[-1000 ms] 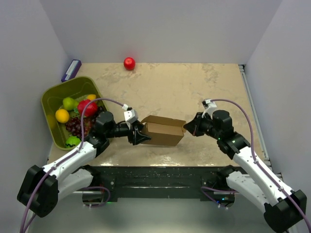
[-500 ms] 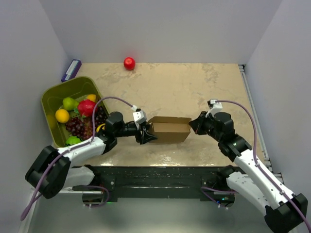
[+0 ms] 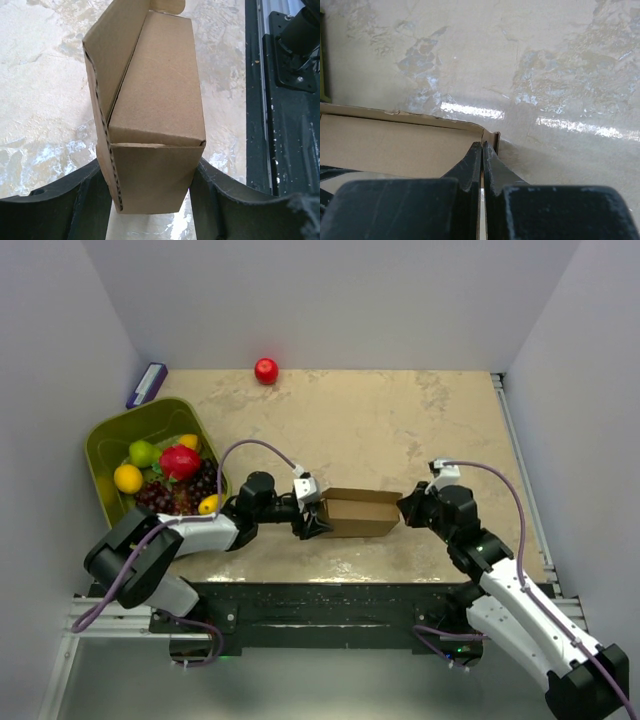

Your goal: Fold the paper box

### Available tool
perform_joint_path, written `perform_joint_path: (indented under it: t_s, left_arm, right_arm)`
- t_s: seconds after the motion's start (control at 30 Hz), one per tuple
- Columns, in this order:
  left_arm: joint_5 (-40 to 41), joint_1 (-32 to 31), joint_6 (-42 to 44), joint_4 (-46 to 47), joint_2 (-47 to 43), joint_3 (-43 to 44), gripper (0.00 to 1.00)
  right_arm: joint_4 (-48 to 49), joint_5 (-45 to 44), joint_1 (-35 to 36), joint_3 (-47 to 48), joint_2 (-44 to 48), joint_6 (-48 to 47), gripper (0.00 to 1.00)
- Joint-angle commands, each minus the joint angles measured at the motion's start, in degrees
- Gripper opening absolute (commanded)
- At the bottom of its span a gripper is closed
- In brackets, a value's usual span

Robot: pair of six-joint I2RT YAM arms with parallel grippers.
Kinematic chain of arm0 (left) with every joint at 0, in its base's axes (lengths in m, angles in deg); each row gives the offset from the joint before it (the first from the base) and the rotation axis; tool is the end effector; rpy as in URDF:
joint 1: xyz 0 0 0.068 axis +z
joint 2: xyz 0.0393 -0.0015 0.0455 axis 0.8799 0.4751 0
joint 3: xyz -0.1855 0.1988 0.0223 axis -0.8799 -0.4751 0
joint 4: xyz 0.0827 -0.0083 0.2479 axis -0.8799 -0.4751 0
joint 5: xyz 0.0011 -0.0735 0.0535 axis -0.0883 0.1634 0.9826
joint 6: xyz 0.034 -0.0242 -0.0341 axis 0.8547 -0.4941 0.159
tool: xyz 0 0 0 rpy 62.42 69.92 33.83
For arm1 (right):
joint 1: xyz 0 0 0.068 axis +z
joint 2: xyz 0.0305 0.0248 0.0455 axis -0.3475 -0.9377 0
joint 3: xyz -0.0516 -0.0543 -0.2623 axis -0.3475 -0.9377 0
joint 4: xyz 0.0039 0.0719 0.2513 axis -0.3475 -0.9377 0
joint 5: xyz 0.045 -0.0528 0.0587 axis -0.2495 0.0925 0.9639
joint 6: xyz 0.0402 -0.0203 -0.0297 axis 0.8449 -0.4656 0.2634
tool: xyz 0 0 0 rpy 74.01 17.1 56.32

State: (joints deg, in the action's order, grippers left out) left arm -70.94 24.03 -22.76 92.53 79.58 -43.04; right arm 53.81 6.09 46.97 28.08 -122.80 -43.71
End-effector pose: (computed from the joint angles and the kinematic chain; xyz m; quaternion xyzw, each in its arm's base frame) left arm 0.2029 -0.1850 0.1697 0.4380 0.6601 -0.4352 0.4279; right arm 0.1495 0.0734 0.2338 0.0074 0.8455 0.2237 0.4848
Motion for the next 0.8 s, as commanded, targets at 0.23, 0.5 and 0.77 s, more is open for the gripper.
perform_joint_path:
  t_s: [0.23,0.5,0.77]
  left_arm:
    - [12.54,1.04,7.05,-1.08,2.94,1.95,0.71]
    - [15.71,1.13,6.17,-11.0,-3.19,4.07,1.0]
    - [19.84,1.13,4.85,-16.47,-9.8,3.36,1.0]
  right_arm:
    - [2.87,1.0,0.88,-0.8,1.87,-1.24,0.0]
    - [2.43,-1.12,0.88,1.14,-1.82,-0.71,0.0]
    - [4.8,0.37,1.58,1.57,-3.23,-1.76,0.0]
